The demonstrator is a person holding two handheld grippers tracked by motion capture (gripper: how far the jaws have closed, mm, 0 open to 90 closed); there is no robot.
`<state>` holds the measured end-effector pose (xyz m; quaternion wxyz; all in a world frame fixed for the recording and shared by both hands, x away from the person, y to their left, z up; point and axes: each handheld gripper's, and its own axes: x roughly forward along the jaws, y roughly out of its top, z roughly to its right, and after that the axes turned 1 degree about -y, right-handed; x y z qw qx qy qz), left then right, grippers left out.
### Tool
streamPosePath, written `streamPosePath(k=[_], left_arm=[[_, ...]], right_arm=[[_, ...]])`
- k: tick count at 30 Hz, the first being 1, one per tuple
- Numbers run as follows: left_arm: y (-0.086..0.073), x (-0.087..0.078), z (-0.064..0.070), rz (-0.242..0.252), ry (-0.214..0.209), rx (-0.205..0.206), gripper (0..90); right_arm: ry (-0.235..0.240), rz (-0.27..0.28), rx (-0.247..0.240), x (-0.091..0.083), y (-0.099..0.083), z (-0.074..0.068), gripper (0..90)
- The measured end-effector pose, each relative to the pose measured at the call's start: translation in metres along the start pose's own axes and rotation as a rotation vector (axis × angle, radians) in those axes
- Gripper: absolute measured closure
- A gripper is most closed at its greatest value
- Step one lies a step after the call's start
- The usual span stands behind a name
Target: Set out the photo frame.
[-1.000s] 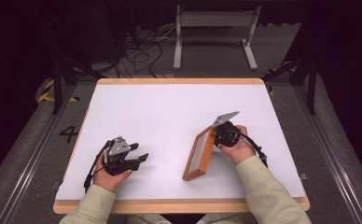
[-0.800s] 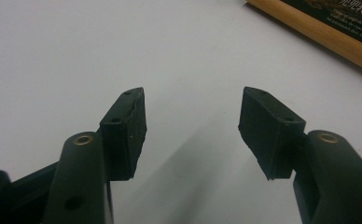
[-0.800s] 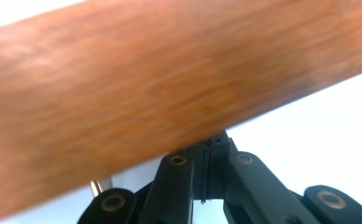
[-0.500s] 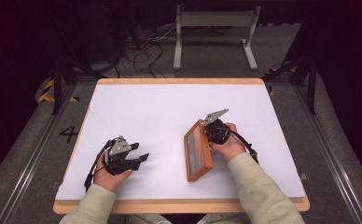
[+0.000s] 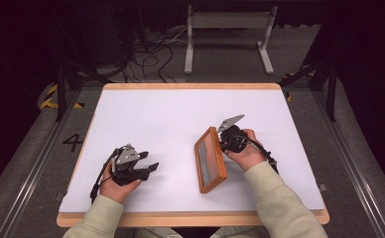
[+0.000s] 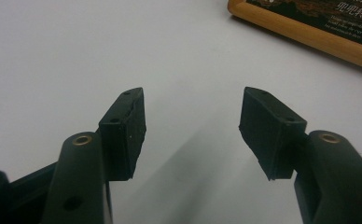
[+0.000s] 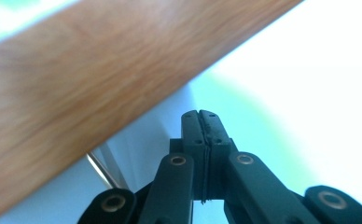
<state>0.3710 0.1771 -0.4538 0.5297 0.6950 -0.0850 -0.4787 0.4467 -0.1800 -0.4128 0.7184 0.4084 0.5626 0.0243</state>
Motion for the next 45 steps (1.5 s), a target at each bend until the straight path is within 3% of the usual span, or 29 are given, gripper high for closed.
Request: streamPosePath(k=[3, 9, 12, 18, 24, 26, 35, 41, 45], left_arm=[[0.0, 0.0, 0.0, 0.001, 0.0, -0.009, 41.1], [0.0, 0.0, 0.0, -0.001, 0.001, -0.003, 40.8], [0.0, 0.0, 0.0, -0.004, 0.001, -0.007, 40.7], [0.0, 0.002, 0.0, -0.005, -0.004, -0.005, 40.7], [0.001, 0.001, 0.001, -0.004, -0.001, -0.004, 40.7], [0.001, 0.001, 0.0, -0.004, 0.001, -0.002, 40.8], [0.001, 0.0, 0.001, -0.005, 0.0, -0.012, 40.8], [0.0, 0.001, 0.001, -0.005, -0.001, -0.012, 40.8], [0.001, 0.001, 0.001, -0.006, -0.002, -0.008, 40.8]], right_arm=[[-0.003, -0.009, 0.02, -0.012, 0.002, 0.0, 89.3], [-0.049, -0.024, 0.038, -0.036, 0.01, -0.004, 76.6], [-0.067, -0.057, 0.037, -0.046, 0.014, -0.007, 71.5], [-0.114, -0.044, 0.039, -0.07, 0.025, -0.011, 59.5], [-0.103, -0.027, 0.049, -0.089, 0.035, -0.019, 47.2], [-0.088, -0.013, 0.074, -0.093, 0.039, -0.025, 37.3], [-0.051, -0.026, 0.128, -0.084, 0.041, -0.039, 20.0], [-0.013, -0.057, 0.182, -0.068, 0.036, -0.04, 18.2], [0.034, -0.086, 0.221, -0.055, 0.032, -0.043, 23.1]])
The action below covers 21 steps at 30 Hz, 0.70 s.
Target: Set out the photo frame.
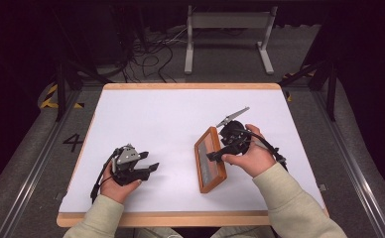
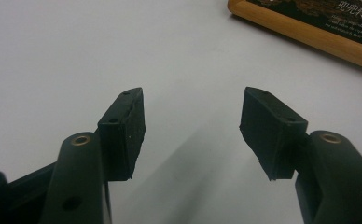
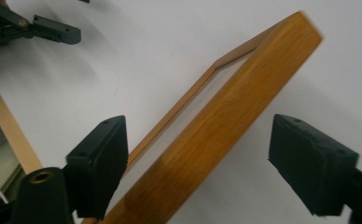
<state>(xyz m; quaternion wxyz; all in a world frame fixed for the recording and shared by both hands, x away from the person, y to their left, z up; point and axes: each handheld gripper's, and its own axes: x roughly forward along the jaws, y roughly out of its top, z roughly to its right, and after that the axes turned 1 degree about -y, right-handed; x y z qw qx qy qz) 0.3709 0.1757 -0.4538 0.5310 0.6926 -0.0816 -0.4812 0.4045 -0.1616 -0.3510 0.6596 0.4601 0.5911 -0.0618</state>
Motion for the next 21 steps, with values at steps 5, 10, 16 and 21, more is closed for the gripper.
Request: streamPosePath(k=[5, 10, 16, 21], left_arm=[[0.0, 0.0, 0.0, -0.001, -0.003, -0.001, 40.8], [0.0, 0.001, 0.0, -0.003, -0.008, -0.001, 40.8], [-0.001, 0.002, 0.001, -0.006, -0.014, -0.005, 40.8], [-0.001, 0.002, 0.001, -0.01, -0.016, -0.007, 40.8]], right_arm=[[0.026, -0.063, 0.04, 0.015, 0.0, -0.002, 29.9], [0.049, -0.075, 0.057, 0.022, 0.0, -0.002, 33.9], [0.088, -0.131, 0.102, 0.031, 0.0, -0.003, 39.3], [0.177, -0.186, 0.178, 0.035, -0.003, 0.003, 45.4]])
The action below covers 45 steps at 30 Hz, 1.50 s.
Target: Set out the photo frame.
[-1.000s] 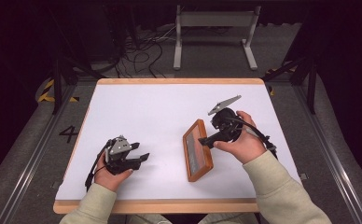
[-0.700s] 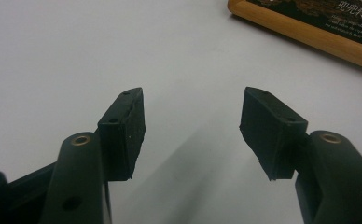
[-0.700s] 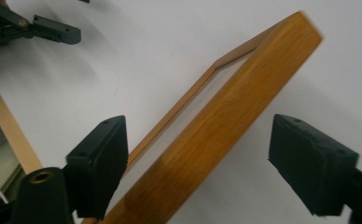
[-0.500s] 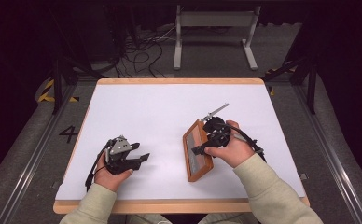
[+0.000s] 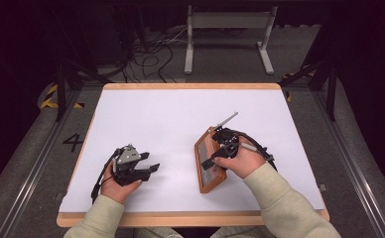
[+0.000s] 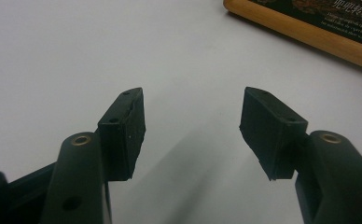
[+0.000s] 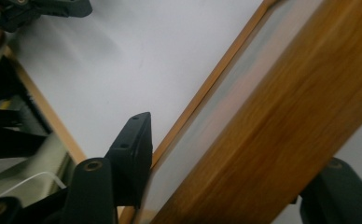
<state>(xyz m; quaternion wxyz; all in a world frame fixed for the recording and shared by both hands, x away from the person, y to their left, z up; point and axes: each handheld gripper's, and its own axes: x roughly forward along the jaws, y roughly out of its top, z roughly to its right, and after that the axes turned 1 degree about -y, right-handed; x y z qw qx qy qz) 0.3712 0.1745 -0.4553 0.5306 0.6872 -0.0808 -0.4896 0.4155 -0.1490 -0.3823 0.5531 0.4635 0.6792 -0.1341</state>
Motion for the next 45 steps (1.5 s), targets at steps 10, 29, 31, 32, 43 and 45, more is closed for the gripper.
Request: streamPosePath(k=[10, 29, 31, 32, 43, 45], left_arm=[[0.0, 0.0, 0.0, 0.001, -0.001, 0.003, 40.8], [0.0, -0.001, -0.001, 0.005, 0.0, -0.001, 41.0], [0.0, -0.002, -0.001, 0.006, 0.001, 0.001, 41.0], [-0.001, -0.002, -0.001, 0.007, 0.001, -0.004, 41.0], [-0.005, -0.008, -0.002, 0.009, 0.014, -0.014, 41.0], [-0.006, -0.008, -0.002, 0.009, 0.016, -0.014, 41.0]], right_arm=[[-0.066, 0.001, 0.062, -0.005, -0.004, -0.003, 61.7], [-0.067, 0.053, 0.01, -0.027, 0.0, -0.009, 75.5], [-0.073, 0.063, -0.041, -0.032, 0.002, -0.011, 75.5], [-0.087, 0.064, -0.088, -0.036, 0.004, -0.014, 75.5], [-0.141, 0.03, -0.448, -0.055, 0.023, -0.031, 75.5], [-0.128, 0.012, -0.511, -0.054, 0.027, -0.033, 75.5]])
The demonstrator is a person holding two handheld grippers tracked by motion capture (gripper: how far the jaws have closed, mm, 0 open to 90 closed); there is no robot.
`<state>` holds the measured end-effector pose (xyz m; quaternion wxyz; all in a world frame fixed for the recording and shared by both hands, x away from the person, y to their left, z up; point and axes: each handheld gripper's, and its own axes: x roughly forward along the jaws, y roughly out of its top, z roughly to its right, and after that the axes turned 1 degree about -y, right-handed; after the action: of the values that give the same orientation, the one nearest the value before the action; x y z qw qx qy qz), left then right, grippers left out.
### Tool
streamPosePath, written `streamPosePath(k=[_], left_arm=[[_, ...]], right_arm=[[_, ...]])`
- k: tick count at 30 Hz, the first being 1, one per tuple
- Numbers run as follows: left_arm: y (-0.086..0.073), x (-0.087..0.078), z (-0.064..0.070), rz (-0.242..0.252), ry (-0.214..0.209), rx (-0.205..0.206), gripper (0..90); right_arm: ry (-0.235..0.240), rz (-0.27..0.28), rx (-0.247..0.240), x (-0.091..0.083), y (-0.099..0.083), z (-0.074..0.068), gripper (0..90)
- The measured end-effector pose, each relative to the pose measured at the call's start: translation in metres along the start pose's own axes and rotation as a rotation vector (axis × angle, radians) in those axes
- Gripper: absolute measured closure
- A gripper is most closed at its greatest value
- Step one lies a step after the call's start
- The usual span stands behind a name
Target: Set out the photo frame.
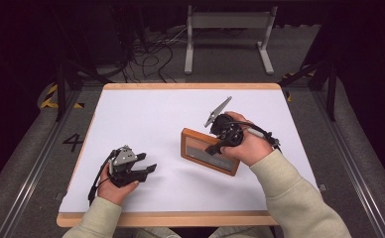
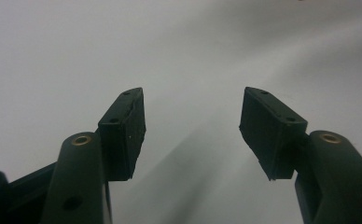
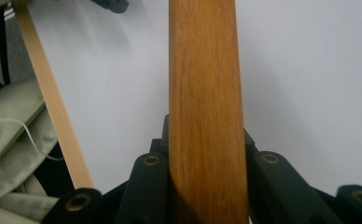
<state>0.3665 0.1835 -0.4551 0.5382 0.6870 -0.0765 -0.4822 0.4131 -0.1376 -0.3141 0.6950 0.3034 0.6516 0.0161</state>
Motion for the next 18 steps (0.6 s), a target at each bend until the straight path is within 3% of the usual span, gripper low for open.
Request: streamPosePath(k=[3, 4, 7, 11, 18], left_arm=[[-0.001, -0.002, -0.001, 0.001, 0.005, 0.001, 41.0], [-0.002, -0.002, 0.0, 0.001, 0.004, -0.008, 41.0], [-0.002, -0.003, -0.001, 0.002, 0.005, -0.005, 41.0], [-0.003, -0.003, -0.001, 0.002, 0.007, -0.009, 41.0], [-0.002, -0.003, -0.001, 0.004, 0.005, -0.009, 41.0]], right_arm=[[0.006, 0.001, -0.078, 0.003, 0.005, -0.001, 75.5], [0.006, 0.001, -0.078, 0.003, 0.005, -0.001, 75.5], [0.033, 0.0, -0.145, 0.008, 0.009, 0.001, 75.5], [0.059, -0.02, -0.256, 0.021, 0.011, 0.003, 75.5], [0.105, -0.058, -0.303, 0.037, 0.013, 0.008, 75.5]])
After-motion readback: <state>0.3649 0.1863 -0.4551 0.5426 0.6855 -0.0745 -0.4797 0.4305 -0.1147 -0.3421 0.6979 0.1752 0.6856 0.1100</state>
